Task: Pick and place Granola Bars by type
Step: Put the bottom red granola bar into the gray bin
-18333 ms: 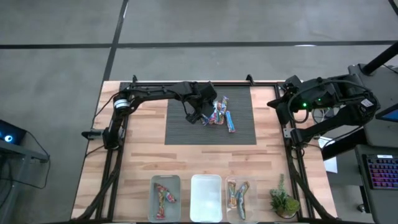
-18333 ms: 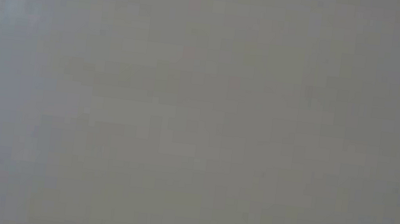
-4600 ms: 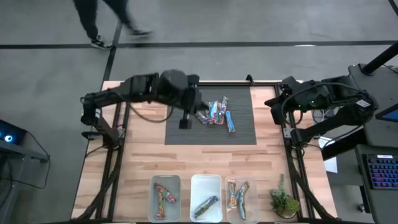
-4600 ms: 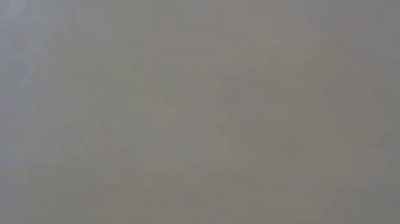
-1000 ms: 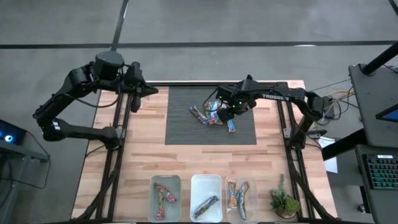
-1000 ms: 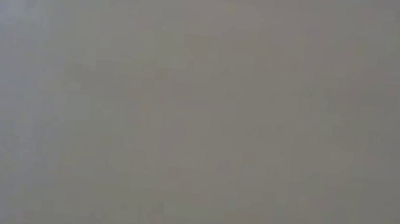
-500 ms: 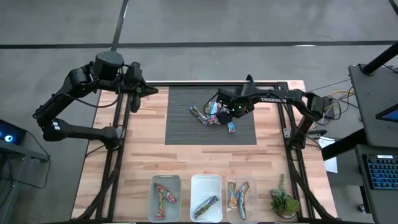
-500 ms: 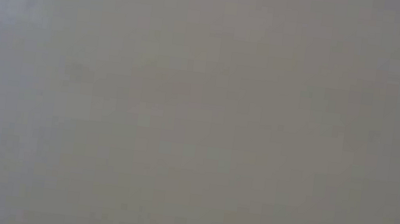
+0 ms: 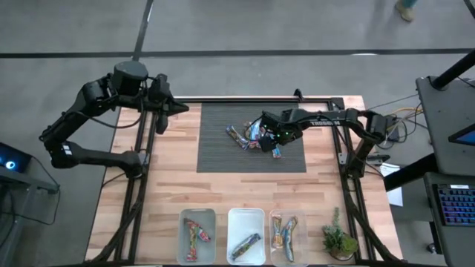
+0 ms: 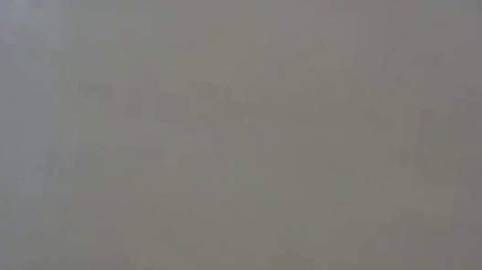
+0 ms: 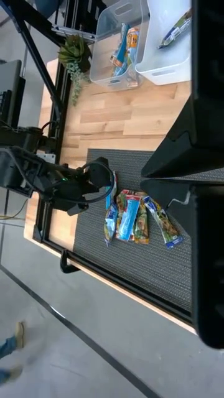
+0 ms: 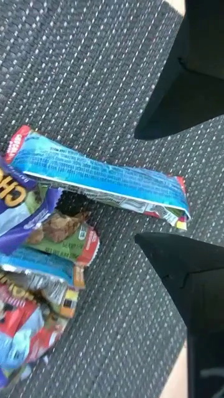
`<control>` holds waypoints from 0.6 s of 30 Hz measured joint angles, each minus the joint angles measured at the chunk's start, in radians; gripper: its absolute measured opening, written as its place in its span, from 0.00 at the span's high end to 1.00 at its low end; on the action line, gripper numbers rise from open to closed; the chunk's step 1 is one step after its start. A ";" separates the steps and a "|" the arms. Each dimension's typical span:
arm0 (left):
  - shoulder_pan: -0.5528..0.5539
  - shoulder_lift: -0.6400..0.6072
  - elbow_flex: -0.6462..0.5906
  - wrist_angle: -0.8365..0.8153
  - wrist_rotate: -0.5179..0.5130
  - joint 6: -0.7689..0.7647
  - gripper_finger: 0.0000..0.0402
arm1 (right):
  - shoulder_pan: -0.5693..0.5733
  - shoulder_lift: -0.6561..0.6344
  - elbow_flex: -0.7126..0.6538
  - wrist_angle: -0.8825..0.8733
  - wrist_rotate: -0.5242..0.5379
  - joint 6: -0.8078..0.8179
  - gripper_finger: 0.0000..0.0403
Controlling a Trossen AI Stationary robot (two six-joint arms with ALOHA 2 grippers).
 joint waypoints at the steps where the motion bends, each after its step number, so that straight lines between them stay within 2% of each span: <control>1: 0.000 0.000 0.000 0.000 0.000 0.000 1.00 | 0.000 0.000 -0.010 0.013 0.000 0.003 0.39; 18: 0.000 0.000 0.000 0.000 0.000 0.000 1.00 | 0.000 0.000 -0.105 0.155 0.002 0.051 0.40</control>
